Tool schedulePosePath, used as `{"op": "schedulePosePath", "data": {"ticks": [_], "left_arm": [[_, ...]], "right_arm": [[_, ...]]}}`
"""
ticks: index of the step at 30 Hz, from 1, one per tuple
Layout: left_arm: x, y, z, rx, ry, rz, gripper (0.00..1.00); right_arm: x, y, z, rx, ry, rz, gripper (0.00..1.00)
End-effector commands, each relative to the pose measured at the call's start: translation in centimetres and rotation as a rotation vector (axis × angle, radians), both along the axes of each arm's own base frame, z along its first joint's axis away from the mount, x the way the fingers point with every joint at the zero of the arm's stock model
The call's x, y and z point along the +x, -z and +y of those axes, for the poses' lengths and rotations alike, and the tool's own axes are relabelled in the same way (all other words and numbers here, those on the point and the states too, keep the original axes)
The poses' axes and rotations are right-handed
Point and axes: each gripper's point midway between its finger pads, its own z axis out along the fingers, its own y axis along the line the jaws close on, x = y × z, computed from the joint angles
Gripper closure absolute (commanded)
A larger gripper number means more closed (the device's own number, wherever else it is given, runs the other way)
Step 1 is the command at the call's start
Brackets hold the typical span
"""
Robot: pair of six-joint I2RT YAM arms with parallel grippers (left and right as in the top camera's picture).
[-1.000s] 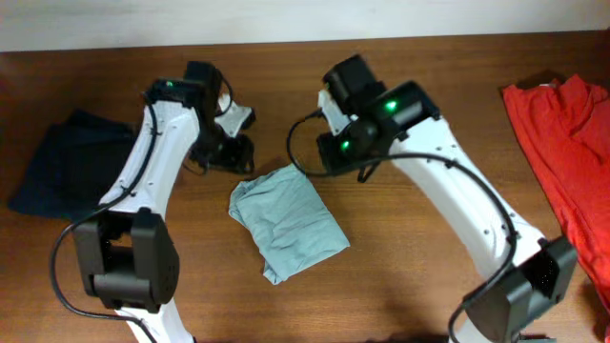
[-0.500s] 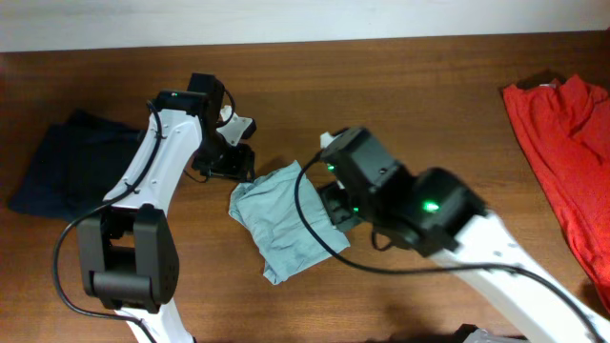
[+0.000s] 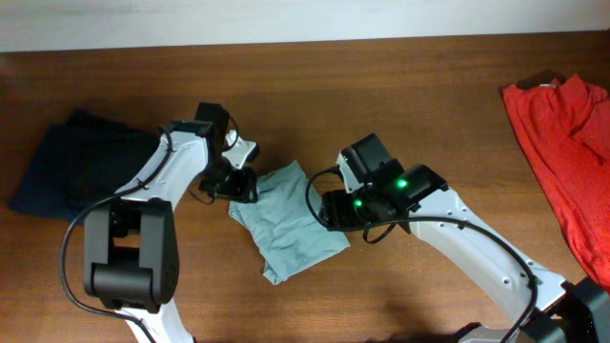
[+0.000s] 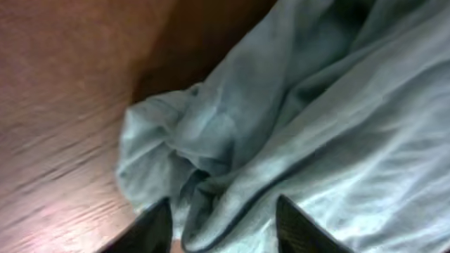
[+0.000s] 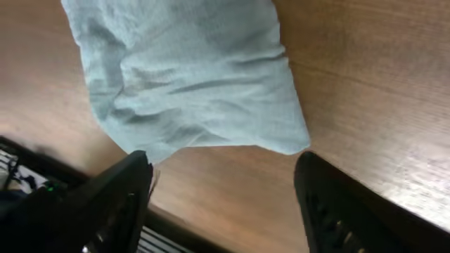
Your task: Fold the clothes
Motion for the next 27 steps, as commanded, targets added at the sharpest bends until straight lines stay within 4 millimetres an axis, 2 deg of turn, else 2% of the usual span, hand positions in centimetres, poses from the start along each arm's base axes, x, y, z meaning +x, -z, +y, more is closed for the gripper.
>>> {"op": "schedulePosePath", "data": {"ticks": [1, 3, 4, 9, 13, 15, 17, 18, 23, 27], "left_arm": [[-0.9, 1.2, -0.1, -0.020, 0.014, 0.018, 0.76], [-0.7, 1.3, -0.1, -0.020, 0.014, 0.011, 0.94], [-0.6, 1.3, 0.0, -0.014, 0.014, 0.003, 1.00], [0.9, 1.5, 0.7, 0.005, 0.000, -0.055, 0.99], [2.0, 1.4, 0.9, 0.000, -0.009, -0.097, 0.99], [2.2, 1.4, 0.8, -0.002, -0.009, -0.105, 0.99], [2.2, 1.5, 1.0, 0.010, -0.009, -0.105, 0.99], [2.2, 1.5, 1.3, 0.024, -0.010, -0.106, 1.00], [2.1, 1.8, 2.4, 0.077, -0.018, -0.101, 1.00], [2.7, 1.6, 3.1, 0.079, -0.037, -0.116, 0.98]], "right_arm": [[-0.2, 1.1, 0.4, 0.017, 0.010, 0.059, 0.32], [-0.3, 2.6, 0.4, -0.006, 0.010, 0.099, 0.32], [-0.5, 3.2, 0.5, -0.011, 0.008, 0.122, 0.31], [-1.0, 6.9, 1.1, -0.017, -0.002, 0.239, 0.32], [-0.9, 9.7, 1.9, -0.007, 0.023, 0.313, 0.69], [-1.2, 11.4, 1.7, -0.025, 0.068, 0.369, 0.78], [-1.6, 12.5, 1.5, -0.021, 0.096, 0.431, 0.92], [-1.7, 12.7, 1.4, -0.011, 0.106, 0.458, 0.96], [-0.9, 13.1, -1.8, -0.023, 0.241, 0.537, 0.96], [-0.8, 13.1, -3.3, -0.046, 0.249, 0.538, 0.95]]}}
